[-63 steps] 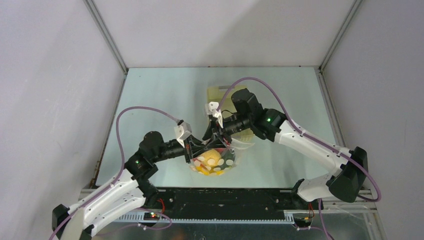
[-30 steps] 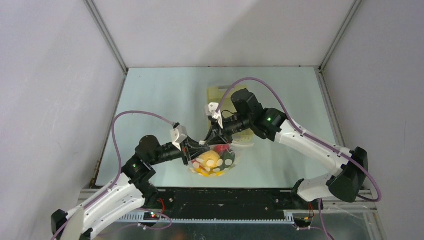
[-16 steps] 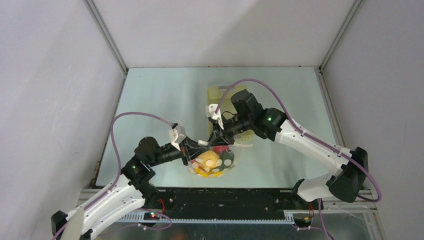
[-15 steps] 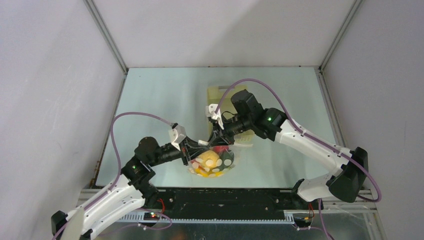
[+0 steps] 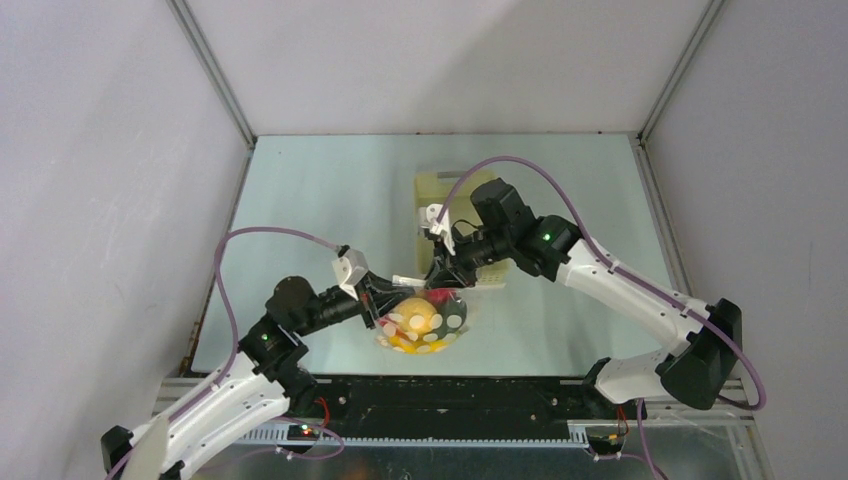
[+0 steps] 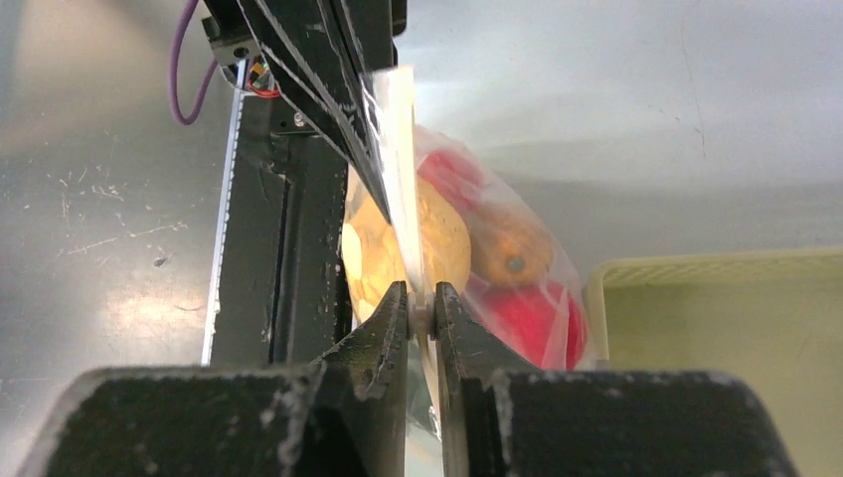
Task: Place the food in the zip-top bag and seal the zipper
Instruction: Zip the zipper food storage bag at the center of the board.
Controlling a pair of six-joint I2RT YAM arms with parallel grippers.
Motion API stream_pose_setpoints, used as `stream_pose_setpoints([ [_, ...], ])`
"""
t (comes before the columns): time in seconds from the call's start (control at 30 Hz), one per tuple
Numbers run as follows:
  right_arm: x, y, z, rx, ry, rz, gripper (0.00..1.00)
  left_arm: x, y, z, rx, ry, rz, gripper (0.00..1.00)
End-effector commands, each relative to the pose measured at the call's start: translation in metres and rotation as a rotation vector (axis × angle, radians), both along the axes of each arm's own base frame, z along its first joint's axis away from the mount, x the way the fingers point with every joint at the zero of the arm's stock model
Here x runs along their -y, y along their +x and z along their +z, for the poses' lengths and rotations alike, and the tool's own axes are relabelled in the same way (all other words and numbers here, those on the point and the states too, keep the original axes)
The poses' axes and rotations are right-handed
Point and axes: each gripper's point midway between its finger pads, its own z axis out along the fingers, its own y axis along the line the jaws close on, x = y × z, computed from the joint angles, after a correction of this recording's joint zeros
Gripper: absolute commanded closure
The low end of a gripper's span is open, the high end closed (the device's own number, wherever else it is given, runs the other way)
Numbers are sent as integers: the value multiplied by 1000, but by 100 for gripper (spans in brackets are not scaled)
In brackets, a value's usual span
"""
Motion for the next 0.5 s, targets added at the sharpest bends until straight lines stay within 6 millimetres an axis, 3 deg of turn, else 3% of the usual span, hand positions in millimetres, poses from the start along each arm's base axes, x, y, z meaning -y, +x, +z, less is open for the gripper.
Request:
stream_pose_setpoints([
  [0.0,25,5,-13,-25,-64,-91,97,-7,8,26,78,-75,69,100],
  [0.47,53,12,-29,-42,-99,-215,99,-26,28,22,58,-75,228,100],
])
